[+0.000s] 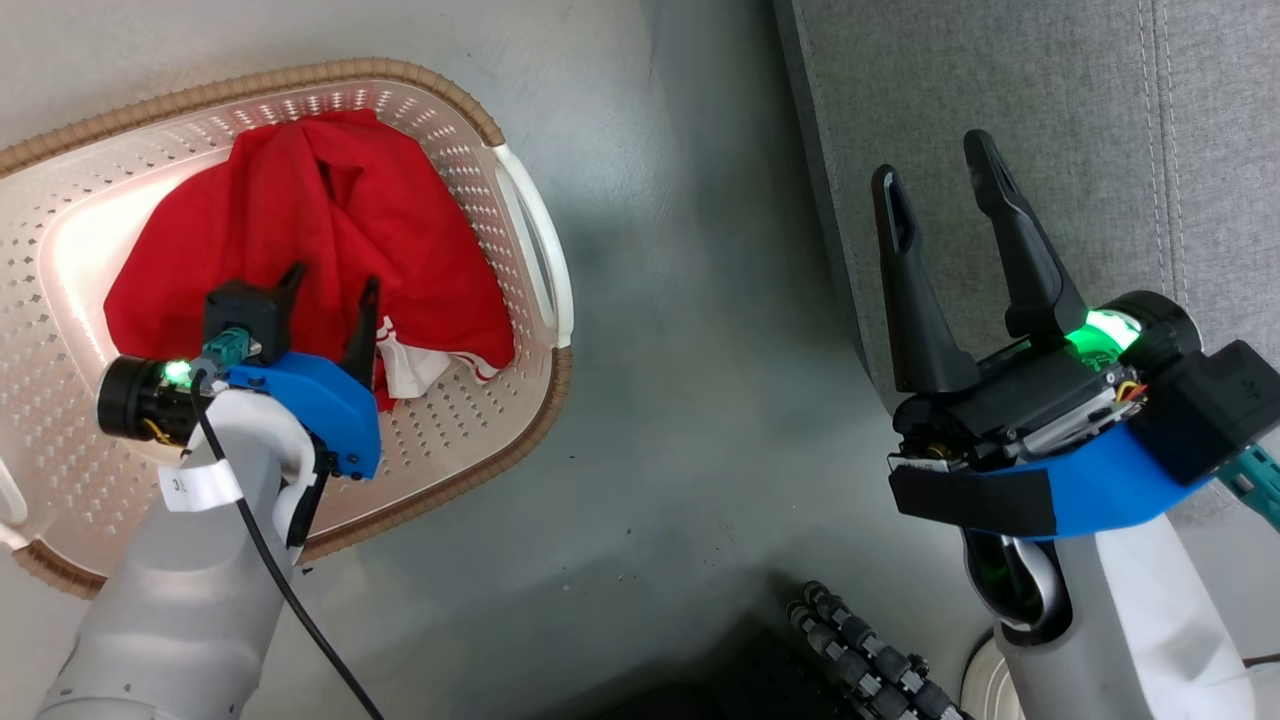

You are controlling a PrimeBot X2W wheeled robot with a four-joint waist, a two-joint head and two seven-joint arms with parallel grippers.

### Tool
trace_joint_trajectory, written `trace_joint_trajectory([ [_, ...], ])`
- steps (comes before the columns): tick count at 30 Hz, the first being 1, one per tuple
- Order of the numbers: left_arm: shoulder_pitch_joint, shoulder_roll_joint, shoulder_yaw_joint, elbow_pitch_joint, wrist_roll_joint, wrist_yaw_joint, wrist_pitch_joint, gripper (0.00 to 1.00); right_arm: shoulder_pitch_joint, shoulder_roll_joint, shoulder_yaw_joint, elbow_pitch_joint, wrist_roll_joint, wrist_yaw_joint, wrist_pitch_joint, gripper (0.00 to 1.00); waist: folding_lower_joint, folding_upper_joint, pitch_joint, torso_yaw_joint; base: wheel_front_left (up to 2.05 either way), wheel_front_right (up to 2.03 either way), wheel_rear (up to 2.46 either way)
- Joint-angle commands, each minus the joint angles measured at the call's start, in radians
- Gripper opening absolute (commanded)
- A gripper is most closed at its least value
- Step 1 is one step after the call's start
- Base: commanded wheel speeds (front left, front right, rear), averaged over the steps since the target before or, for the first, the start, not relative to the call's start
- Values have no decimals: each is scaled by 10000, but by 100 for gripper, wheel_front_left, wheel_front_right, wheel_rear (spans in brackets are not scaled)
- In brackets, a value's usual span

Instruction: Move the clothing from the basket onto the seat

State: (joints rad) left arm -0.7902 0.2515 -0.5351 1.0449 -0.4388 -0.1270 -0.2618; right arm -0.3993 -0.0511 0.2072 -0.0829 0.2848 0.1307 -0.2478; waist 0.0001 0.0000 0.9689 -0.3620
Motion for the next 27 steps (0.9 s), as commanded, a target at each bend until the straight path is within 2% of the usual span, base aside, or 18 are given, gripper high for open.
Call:
trace_joint_trajectory([
  [1,-223,25,-37,155,71,64,-48,100,54,13,-24,-59,29,1,-45,100,-1,0,5,6,0,0,0],
  [5,-416,-93,-72,765,87,308,-48,100,229,13,-47,-162,63,1,-78,100,-1,0,37,24,0,0,0],
  [12,-694,-329,-93,1681,-57,359,221,100,482,13,-106,-317,106,1,-103,100,-1,0,69,26,0,0,0],
  [25,-975,-530,-138,2280,-254,859,1085,100,723,13,-142,-490,193,1,-46,100,-1,0,71,45,0,0,0],
  [26,-993,-527,-140,2291,-271,875,1115,76,730,13,-143,-493,201,1,-45,100,-1,0,72,47,0,0,0],
  [27,-1009,-527,-145,2300,-267,883,1145,44,732,13,-146,-495,213,1,-46,100,-1,0,73,50,0,0,0],
])
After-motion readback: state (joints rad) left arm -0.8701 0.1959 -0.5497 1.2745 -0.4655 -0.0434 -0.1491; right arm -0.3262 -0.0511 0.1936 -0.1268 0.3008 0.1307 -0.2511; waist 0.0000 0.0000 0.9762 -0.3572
